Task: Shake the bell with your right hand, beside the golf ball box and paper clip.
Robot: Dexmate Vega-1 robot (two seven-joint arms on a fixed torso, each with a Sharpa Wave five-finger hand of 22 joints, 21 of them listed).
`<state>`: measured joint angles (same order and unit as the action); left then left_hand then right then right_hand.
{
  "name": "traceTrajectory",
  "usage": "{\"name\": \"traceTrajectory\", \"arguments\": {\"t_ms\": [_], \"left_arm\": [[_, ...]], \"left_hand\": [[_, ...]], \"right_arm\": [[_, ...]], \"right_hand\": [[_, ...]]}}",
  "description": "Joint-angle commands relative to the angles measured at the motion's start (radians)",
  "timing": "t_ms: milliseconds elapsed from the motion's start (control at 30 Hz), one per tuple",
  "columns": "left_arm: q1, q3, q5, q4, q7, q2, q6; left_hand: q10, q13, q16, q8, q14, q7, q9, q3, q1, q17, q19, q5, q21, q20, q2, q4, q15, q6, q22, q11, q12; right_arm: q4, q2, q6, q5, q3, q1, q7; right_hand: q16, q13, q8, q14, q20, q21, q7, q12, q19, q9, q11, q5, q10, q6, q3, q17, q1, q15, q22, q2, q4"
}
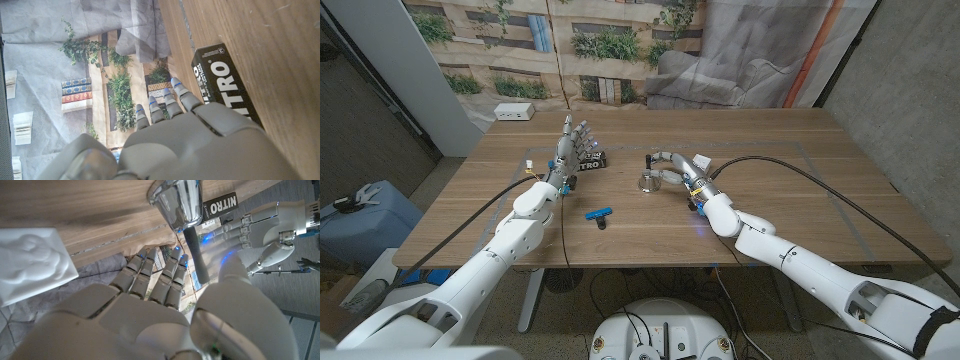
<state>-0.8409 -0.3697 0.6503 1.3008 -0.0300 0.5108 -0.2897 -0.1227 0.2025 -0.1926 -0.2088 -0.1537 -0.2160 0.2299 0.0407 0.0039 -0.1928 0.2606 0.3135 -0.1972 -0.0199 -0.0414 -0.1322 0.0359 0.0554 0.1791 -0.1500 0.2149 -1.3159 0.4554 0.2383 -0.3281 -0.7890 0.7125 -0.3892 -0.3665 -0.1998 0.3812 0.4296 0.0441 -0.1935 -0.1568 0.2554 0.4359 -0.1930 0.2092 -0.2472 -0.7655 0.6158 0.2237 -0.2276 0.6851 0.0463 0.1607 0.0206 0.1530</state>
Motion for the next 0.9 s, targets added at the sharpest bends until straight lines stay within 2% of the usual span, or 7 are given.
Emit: {"name": "traceTrajectory", "arguments": {"t_ms": [33,233,500,900], "left_arm": [[0.000,0.000,0.000,0.000,0.000,0.000,0.000],[0.000,0.000,0.000,0.000,0.000,0.000,0.000],[0.000,0.000,0.000,0.000,0.000,0.000,0.000],[0.000,0.000,0.000,-0.001,0.000,0.000,-0.001]], "left_hand": [[-0.003,0.005,-0.005,-0.006,-0.009,-0.006,0.004,0.000,-0.001,-0.005,0.007,0.007,-0.007,-0.001,-0.012,-0.007,0.098,0.000,0.006,-0.006,0.006],[-0.003,0.005,-0.006,-0.006,-0.009,-0.006,0.004,0.000,-0.001,-0.005,0.008,0.007,-0.007,-0.001,-0.012,-0.007,0.098,0.000,0.006,-0.003,0.006],[-0.003,0.005,-0.006,-0.006,-0.009,-0.006,0.004,0.000,-0.001,-0.005,0.008,0.007,-0.007,-0.001,-0.012,-0.007,0.097,0.000,0.006,-0.007,0.006],[-0.004,0.005,-0.006,-0.006,-0.009,-0.006,0.004,0.000,-0.001,-0.005,0.007,0.007,-0.007,-0.001,-0.012,-0.007,0.098,0.000,0.006,-0.006,0.006]], "right_arm": [[0.005,-0.015,-0.018,-0.009,-0.003,0.003,-0.038],[0.009,-0.018,-0.012,-0.021,-0.009,0.001,-0.060],[0.017,-0.027,-0.015,-0.028,-0.013,-0.002,-0.081],[0.049,-0.048,-0.015,-0.038,-0.025,-0.017,-0.110]], "right_hand": [[-0.020,-0.002,0.014,0.034,0.048,-0.009,0.000,0.004,0.034,-0.001,0.006,0.006,-0.041,0.038,0.007,-0.007,0.022,0.150,0.006,-0.018,-0.002],[-0.028,-0.002,0.019,0.050,0.054,-0.011,0.001,0.005,0.050,-0.001,0.005,0.009,-0.065,0.061,0.005,-0.009,0.021,0.151,0.007,-0.023,-0.005],[-0.041,-0.002,0.030,0.080,0.067,-0.009,-0.004,0.007,0.069,0.000,0.005,0.011,-0.111,0.105,0.010,-0.009,0.046,0.163,0.007,-0.034,0.003],[-0.052,-0.002,0.040,0.109,0.078,-0.006,-0.008,0.007,0.078,0.001,0.005,0.009,-0.148,0.145,0.024,-0.010,0.090,0.167,0.007,-0.051,0.012]]}}
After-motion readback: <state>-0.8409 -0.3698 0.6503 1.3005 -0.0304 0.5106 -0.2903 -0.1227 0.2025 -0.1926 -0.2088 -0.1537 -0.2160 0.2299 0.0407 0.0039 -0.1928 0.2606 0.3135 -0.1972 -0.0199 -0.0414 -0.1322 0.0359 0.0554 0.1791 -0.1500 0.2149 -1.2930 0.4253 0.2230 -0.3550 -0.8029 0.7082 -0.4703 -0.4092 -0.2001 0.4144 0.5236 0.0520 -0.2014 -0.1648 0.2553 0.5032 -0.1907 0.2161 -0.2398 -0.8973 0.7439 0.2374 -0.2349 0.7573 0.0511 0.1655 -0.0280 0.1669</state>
